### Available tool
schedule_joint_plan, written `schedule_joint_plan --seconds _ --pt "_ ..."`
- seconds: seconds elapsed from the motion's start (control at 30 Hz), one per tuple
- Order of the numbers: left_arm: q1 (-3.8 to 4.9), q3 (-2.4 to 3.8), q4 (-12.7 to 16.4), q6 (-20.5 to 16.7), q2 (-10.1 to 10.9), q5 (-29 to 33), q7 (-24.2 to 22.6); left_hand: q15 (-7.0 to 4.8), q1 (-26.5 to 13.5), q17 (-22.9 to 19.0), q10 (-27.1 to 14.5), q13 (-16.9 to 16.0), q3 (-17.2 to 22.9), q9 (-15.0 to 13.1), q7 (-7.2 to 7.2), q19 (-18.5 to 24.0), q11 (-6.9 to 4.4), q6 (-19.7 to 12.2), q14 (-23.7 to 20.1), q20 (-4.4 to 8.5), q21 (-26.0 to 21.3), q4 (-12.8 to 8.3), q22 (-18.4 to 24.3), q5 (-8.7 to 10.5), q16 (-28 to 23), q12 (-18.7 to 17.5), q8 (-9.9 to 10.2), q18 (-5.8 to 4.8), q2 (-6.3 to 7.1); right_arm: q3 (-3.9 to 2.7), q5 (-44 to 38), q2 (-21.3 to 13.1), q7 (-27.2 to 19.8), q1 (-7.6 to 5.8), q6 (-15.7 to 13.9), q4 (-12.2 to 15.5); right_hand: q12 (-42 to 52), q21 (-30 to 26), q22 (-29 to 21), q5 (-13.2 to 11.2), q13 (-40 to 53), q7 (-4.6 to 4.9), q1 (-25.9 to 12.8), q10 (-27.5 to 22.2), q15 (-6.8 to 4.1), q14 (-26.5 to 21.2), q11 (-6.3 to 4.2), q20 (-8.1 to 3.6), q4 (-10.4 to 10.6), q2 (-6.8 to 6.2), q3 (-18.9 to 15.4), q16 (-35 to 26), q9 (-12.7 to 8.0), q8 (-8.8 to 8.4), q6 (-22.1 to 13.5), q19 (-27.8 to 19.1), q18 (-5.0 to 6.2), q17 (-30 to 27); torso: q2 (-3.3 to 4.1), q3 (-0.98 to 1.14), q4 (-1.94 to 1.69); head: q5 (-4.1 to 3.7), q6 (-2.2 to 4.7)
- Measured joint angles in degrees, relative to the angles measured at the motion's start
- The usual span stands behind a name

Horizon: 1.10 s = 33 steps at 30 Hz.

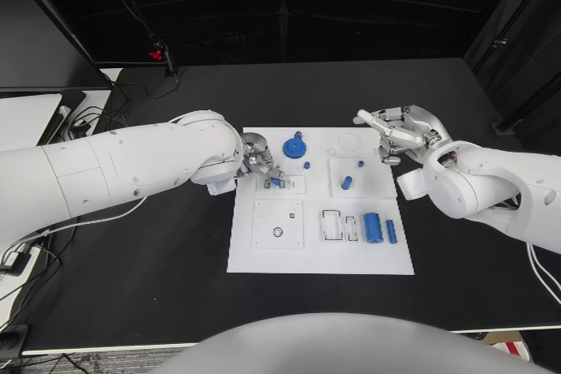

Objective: Assemble the parts on the task board

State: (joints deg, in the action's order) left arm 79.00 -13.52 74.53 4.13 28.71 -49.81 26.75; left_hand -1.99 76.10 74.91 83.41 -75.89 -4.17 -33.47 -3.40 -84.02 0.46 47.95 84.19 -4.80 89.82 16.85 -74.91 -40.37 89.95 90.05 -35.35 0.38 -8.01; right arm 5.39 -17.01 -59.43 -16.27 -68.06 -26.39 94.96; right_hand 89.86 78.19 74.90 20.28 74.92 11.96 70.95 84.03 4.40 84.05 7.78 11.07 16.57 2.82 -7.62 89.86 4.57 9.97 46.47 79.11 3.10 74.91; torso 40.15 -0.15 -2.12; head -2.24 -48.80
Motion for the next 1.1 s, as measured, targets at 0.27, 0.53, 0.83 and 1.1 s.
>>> schedule_joint_plan --seconds 0.27,0.53,0.83,1.1 --pt "0.0 -0.01 -0.6 -0.8 -1.2 0.1 1.0 0.0 -0.2 0.0 0.0 0.0 0.5 -0.3 0.0 0.0 -0.04 0.0 0.0 0.0 0.0 -0.1 0.0 0.23 0.0 0.0 0.2 0.0 0.13 0.0 0.0 0.0 0.0 0.01 0.0 -0.1 0.0 0.0 0.0 0.0 0.0 0.0 0.0 0.0 0.0 0.0 0.0 0.0 0.0 0.0 0.0 0.0 0.0 0.0 0.0 0.0 0.0 0.0 0.02 -0.01 0.02 -0.07 -0.15" --pt "-0.02 -0.01 -0.7 -1.4 -1.8 0.2 1.5 0.01 0.4 0.0 0.1 0.1 1.4 -0.8 -0.14 0.0 -0.1 -0.5 0.0 0.0 0.0 -0.1 0.0 0.87 0.0 0.0 0.6 0.01 0.91 0.0 0.0 0.1 0.1 0.01 0.0 -0.1 0.0 0.0 0.0 0.0 0.0 0.0 0.0 0.0 0.0 0.0 0.0 0.0 0.0 0.0 0.0 0.0 0.0 0.0 0.0 0.0 0.0 0.0 0.0 -0.01 0.02 -0.13 -0.2" --pt "-0.05 -0.01 -0.5 -1.8 -1.8 -1.5 1.7 0.01 0.8 0.0 0.2 0.2 2.1 -1.2 -0.24 0.0 -0.18 -1.1 0.0 0.0 0.0 -0.2 0.0 1.48 0.0 0.0 0.6 0.0 1.59 0.01 0.0 0.1 0.1 0.01 0.1 -0.1 0.0 0.0 0.0 0.0 0.0 0.0 -0.2 0.0 0.0 0.0 0.0 0.0 0.0 0.23 -0.3 0.0 0.0 0.29 0.0 0.0 0.0 0.0 -0.01 -0.01 -0.02 -0.16 -0.21" --pt "-0.09 -0.02 0.0 -1.8 -1.4 -3.7 1.8 0.02 0.7 0.0 0.2 0.6 2.2 -1.6 -0.42 0.0 -0.18 -1.3 0.0 0.0 0.0 0.0 0.0 1.78 0.0 0.0 0.6 0.0 1.74 0.01 0.0 0.1 0.1 0.02 0.2 -0.1 0.0 0.0 0.0 0.0 0.0 0.0 -0.2 0.0 0.0 0.0 0.0 0.0 0.0 0.23 -0.3 0.0 0.0 0.29 0.0 0.0 0.0 0.0 -0.02 0.0 -0.07 -0.11 -0.18"
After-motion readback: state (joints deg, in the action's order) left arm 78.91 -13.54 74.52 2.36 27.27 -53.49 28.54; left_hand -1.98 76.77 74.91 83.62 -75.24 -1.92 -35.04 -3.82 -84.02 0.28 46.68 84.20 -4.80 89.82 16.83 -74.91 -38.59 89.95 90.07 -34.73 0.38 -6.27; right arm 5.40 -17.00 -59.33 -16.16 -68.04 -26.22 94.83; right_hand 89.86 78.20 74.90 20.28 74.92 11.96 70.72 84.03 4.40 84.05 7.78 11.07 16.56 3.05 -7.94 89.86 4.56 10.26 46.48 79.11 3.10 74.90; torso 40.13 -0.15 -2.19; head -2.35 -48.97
